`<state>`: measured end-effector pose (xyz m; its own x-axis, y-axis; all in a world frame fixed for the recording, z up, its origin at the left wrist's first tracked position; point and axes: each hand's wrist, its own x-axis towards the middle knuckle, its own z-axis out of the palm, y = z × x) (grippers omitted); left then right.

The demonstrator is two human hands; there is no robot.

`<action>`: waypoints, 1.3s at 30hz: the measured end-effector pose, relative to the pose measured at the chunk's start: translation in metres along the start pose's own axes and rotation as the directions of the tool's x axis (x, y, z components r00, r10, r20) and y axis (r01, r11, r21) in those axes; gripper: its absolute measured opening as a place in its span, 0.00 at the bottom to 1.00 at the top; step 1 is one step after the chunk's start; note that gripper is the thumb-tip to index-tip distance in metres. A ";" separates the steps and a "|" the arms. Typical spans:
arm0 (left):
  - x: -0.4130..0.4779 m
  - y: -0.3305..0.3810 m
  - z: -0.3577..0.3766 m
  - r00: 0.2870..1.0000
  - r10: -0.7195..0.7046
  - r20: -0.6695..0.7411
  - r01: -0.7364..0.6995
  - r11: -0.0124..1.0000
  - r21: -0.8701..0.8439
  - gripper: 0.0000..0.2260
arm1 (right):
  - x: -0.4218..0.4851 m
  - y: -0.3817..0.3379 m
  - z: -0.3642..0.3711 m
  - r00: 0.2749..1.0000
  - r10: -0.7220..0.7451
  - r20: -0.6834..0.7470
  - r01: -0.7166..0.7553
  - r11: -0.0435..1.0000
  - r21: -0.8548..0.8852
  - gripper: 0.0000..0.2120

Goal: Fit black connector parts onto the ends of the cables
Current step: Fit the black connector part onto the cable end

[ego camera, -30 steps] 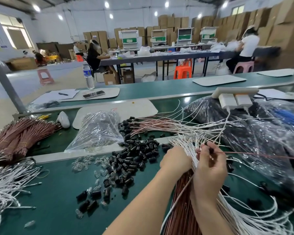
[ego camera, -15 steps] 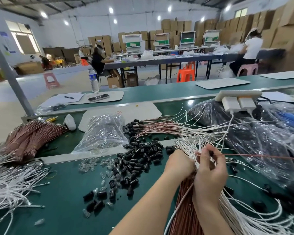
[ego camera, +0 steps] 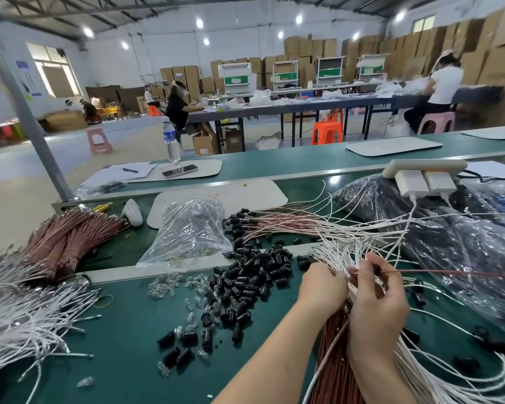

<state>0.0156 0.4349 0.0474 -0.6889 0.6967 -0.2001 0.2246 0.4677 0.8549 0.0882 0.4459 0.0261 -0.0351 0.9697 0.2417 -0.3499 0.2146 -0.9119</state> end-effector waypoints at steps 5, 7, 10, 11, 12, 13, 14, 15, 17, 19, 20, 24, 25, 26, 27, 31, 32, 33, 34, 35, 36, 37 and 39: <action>-0.015 0.020 -0.027 0.975 0.160 -0.157 -0.186 0.968 -0.169 0.12 | -0.003 -0.007 0.002 0.999 -0.042 0.013 0.042 0.999 -0.013 0.05; -0.025 0.028 -0.055 0.950 0.194 -0.245 -0.264 0.919 -0.293 0.11 | -0.004 -0.007 0.002 0.999 -0.035 0.036 0.035 0.999 0.022 0.06; -0.045 0.026 -0.109 0.903 0.157 -0.401 -0.331 0.848 -0.414 0.11 | -0.007 -0.008 0.003 0.991 0.007 0.134 -0.019 0.996 0.089 0.05; -0.053 0.020 -0.126 0.886 0.130 -0.445 -0.350 0.816 -0.459 0.11 | -0.009 -0.009 0.005 0.985 0.026 0.170 -0.046 0.993 0.110 0.05; -0.061 0.011 -0.142 0.872 0.096 -0.480 -0.366 0.779 -0.509 0.11 | -0.010 -0.009 0.006 0.978 0.041 0.206 -0.066 0.991 0.118 0.07; -0.069 0.000 -0.157 0.862 0.052 -0.504 -0.373 0.738 -0.562 0.11 | -0.012 -0.009 0.007 0.969 0.055 0.242 -0.085 0.989 0.117 0.09; -0.077 -0.013 -0.171 0.855 0.001 -0.519 -0.373 0.696 -0.613 0.10 | -0.013 -0.008 0.009 0.958 0.070 0.277 -0.105 0.988 0.114 0.10; -0.084 -0.028 -0.182 0.847 -0.055 -0.529 -0.366 0.661 -0.655 0.10 | -0.015 -0.008 0.010 0.947 0.085 0.309 -0.125 0.986 0.110 0.11; -0.096 -0.061 -0.197 0.824 -0.178 -0.538 -0.323 0.633 -0.704 0.09 | -0.019 -0.006 0.013 0.919 0.110 0.378 -0.152 0.985 0.082 0.11; -0.105 -0.096 -0.203 0.804 -0.289 -0.519 -0.233 0.651 -0.722 0.10 | -0.022 -0.003 0.013 0.887 0.151 0.437 -0.186 0.982 0.039 0.09; -0.109 -0.112 -0.204 0.803 -0.335 -0.493 -0.173 0.661 -0.731 0.10 | -0.024 -0.002 0.013 0.872 0.169 0.460 -0.196 0.980 0.011 0.09; -0.123 -0.151 -0.209 0.745 -0.446 -0.496 -0.046 0.707 -0.706 0.11 | -0.027 0.001 0.015 0.831 0.218 0.511 -0.222 0.974 -0.054 0.11; -0.125 -0.155 -0.208 0.718 -0.417 -0.557 -0.034 0.778 -0.627 0.10 | -0.026 0.002 0.016 0.827 0.232 0.512 -0.239 0.970 -0.054 0.12; -0.128 -0.156 -0.204 0.696 -0.344 -0.630 -0.015 0.870 -0.492 0.09 | -0.026 0.002 0.016 0.823 0.248 0.511 -0.259 0.965 -0.050 0.12; -0.129 -0.153 -0.197 0.685 -0.229 -0.691 0.008 0.952 -0.307 0.10 | -0.026 0.003 0.017 0.819 0.263 0.510 -0.280 0.959 -0.044 0.13; -0.129 -0.123 -0.150 0.802 0.361 -0.476 -0.201 0.913 0.355 0.16 | -0.022 0.005 0.015 0.804 0.315 0.504 -0.348 0.937 -0.031 0.11; -0.124 -0.116 -0.137 0.804 0.462 -0.374 -0.249 0.833 0.494 0.17 | -0.021 0.005 0.015 0.800 0.333 0.500 -0.371 0.928 -0.024 0.10; -0.118 -0.110 -0.125 0.793 0.536 -0.288 -0.281 0.742 0.608 0.17 | -0.020 0.005 0.015 0.795 0.351 0.494 -0.397 0.918 -0.012 0.10; -0.112 -0.108 -0.116 0.775 0.590 -0.225 -0.306 0.663 0.683 0.17 | -0.019 0.005 0.014 0.791 0.369 0.489 -0.425 0.905 0.004 0.09; -0.106 -0.104 -0.107 0.775 0.606 -0.179 -0.315 0.616 0.722 0.16 | -0.018 0.005 0.014 0.784 0.387 0.485 -0.455 0.890 0.026 0.09; -0.102 -0.103 -0.100 0.771 0.620 -0.144 -0.320 0.573 0.755 0.15 | -0.017 0.006 0.013 0.776 0.405 0.483 -0.487 0.872 0.051 0.09; -0.098 -0.103 -0.094 0.762 0.635 -0.126 -0.317 0.536 0.782 0.13 | -0.016 0.006 0.013 0.766 0.422 0.485 -0.517 0.853 0.075 0.09; -0.093 -0.110 -0.087 0.744 0.655 -0.134 -0.307 0.512 0.802 0.09 | -0.014 0.005 0.011 0.740 0.448 0.501 -0.572 0.811 0.120 0.09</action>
<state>-0.0054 0.2716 0.0138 -0.4575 0.7518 0.4749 0.8793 0.4621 0.1155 0.0765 0.4322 0.0214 -0.6520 0.7555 -0.0635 -0.3761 -0.3950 -0.8382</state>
